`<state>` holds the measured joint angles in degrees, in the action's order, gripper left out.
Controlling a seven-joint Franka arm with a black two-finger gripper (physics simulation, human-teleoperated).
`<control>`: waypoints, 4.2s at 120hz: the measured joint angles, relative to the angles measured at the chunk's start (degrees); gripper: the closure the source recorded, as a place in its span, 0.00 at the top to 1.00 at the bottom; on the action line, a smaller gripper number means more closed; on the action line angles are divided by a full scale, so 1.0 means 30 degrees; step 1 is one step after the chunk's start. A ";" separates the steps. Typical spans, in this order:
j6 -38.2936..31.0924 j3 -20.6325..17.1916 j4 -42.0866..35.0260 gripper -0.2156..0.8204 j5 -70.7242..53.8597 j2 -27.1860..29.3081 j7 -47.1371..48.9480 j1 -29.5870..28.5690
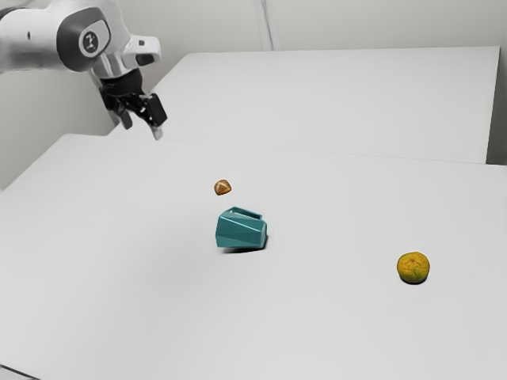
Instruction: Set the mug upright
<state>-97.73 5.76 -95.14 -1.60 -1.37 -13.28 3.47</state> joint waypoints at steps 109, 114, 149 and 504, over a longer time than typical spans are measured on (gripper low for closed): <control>-0.1067 -0.0106 -0.2638 0.79 1.5317 -0.7228 0.0150 -0.3299; -0.1097 -0.0155 -0.2796 0.79 1.5768 -0.7318 0.0197 -0.3274; -0.1447 -0.0549 -0.3648 0.79 1.8266 -0.7690 0.0456 -0.2638; -0.7336 -0.2825 -0.6071 0.73 0.0502 -0.1777 0.5000 -0.1006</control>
<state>-119.73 -2.72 -113.35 -0.09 -6.70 1.72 0.45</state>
